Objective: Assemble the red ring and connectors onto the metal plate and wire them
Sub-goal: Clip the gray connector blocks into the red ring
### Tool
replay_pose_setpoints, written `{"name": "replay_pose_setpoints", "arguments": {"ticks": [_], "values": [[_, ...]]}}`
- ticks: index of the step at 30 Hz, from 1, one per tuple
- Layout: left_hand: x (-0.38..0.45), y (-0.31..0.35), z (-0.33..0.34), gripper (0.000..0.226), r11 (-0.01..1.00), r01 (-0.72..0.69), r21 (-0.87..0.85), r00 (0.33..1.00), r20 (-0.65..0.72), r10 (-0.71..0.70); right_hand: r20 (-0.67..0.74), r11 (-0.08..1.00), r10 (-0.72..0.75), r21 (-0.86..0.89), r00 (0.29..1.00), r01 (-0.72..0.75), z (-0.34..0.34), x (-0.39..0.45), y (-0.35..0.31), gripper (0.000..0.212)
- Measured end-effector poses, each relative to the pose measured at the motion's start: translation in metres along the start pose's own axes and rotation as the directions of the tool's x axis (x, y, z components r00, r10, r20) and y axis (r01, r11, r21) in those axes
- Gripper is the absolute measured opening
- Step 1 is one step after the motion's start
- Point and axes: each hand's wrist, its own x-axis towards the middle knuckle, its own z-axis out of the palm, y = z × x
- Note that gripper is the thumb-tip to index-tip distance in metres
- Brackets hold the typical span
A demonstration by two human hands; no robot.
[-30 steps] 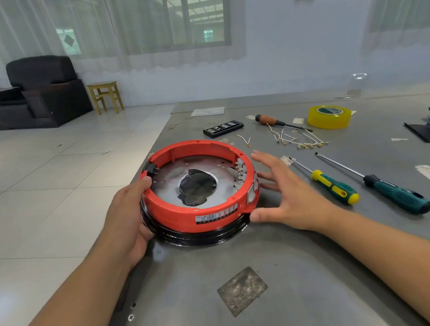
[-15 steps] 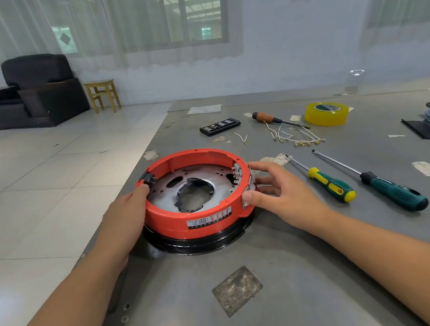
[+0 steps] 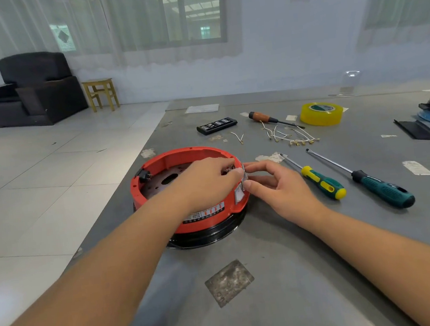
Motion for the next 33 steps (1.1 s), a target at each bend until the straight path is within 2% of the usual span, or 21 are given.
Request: {"name": "replay_pose_setpoints", "arguments": {"ticks": [4, 7, 11, 15, 21, 26, 30, 33], "values": [[0.009, -0.006, 0.01, 0.036, 0.998, 0.036, -0.05, 0.999, -0.006, -0.036, -0.013, 0.989, -0.065, -0.135, 0.998, 0.063, -0.001, 0.002, 0.002, 0.028], [0.01, -0.011, 0.014, 0.045, 0.996, 0.054, -0.075, 0.999, 0.0, -0.054, -0.025, 0.982, -0.103, -0.164, 0.994, 0.097, -0.001, 0.003, 0.003, 0.026], [0.013, -0.01, 0.014, 0.043, 0.992, 0.043, -0.118, 0.999, -0.004, -0.044, -0.014, 0.967, -0.114, -0.232, 0.993, 0.107, -0.003, 0.004, 0.002, 0.028], [0.014, -0.01, 0.015, 0.043, 0.989, 0.051, -0.141, 0.999, 0.003, -0.051, 0.02, 0.983, -0.092, -0.157, 0.996, 0.094, -0.001, 0.001, -0.001, 0.032], [0.013, -0.012, 0.016, 0.041, 0.984, 0.046, -0.173, 0.998, -0.025, -0.051, -0.061, 0.987, -0.111, -0.119, 0.992, 0.104, 0.004, -0.002, 0.001, 0.023], [0.016, -0.012, 0.017, 0.038, 0.982, 0.028, -0.189, 0.999, -0.02, -0.033, -0.033, 0.994, -0.101, -0.032, 0.994, 0.1, 0.003, 0.001, 0.002, 0.022], [0.017, -0.015, 0.017, 0.039, 0.98, 0.028, -0.195, 0.999, -0.016, -0.032, 0.054, 0.997, -0.029, 0.074, 0.998, 0.025, 0.002, 0.005, 0.002, 0.044], [0.018, -0.015, 0.017, 0.038, 0.98, 0.026, -0.199, 0.999, -0.013, -0.029, 0.085, 1.0, -0.002, 0.014, 0.996, 0.001, -0.003, 0.008, 0.0, 0.049]]}}
